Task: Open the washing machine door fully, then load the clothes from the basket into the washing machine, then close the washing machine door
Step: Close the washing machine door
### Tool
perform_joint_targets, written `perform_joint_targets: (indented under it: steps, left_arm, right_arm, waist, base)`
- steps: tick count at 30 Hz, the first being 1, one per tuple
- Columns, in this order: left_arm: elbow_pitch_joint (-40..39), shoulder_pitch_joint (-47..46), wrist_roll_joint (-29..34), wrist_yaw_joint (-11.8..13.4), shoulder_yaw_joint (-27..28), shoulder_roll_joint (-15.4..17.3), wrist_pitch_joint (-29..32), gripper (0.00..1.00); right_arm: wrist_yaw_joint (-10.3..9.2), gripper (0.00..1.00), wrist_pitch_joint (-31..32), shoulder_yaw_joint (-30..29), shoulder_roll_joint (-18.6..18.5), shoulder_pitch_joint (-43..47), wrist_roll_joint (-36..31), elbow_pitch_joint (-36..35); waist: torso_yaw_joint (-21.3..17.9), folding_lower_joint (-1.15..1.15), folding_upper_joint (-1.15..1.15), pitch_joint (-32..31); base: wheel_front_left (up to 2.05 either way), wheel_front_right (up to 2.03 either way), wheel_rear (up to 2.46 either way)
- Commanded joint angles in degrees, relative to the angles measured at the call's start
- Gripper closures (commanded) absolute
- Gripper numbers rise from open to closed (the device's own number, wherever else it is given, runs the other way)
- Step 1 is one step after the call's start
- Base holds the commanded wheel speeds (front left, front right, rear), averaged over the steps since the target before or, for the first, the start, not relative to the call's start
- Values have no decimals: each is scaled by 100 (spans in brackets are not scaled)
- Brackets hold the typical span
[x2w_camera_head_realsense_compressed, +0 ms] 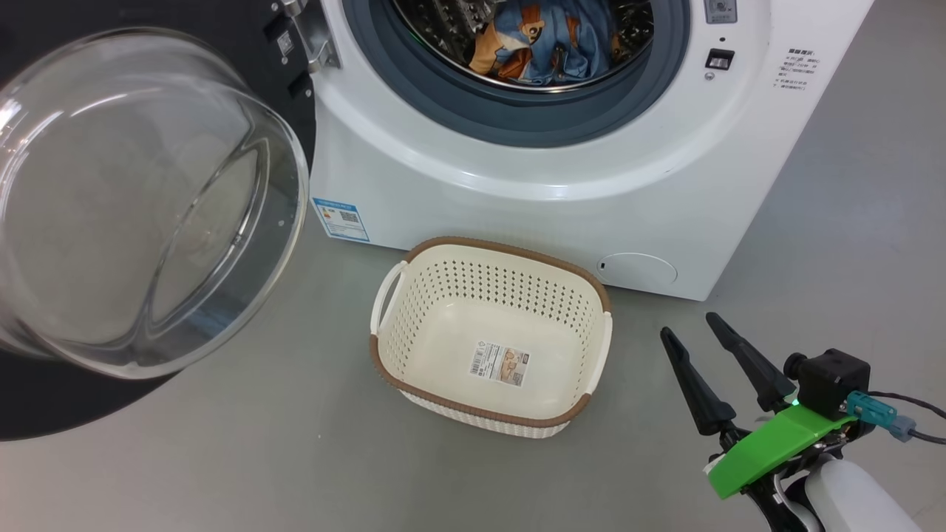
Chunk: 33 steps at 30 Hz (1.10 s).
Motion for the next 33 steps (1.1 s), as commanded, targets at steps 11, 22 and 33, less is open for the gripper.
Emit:
perform_joint_targets:
  steps: [11,22,33]
  left_arm:
    - [-366,148,-333,-59,-188,280,1348,100]
    - [-1346,756,-713,61,-451,168,2983,100]
    - [-3286,1574,-1162,553,-583,-274,4014,100]
  right_arm:
    - [9,0,-69,45,-20,-57,19,-100]
    - [9,0,-69,20,91,5,48,-52]
    - [9,0,-69,-29,229,60,58,-24]
  waist:
    - [48,0,0,-95]
    - [98,0,0,-290]
    - [41,0,0,-435]
  base:
    - [0,0,0]
    - [0,0,0]
    - [0,0,0]
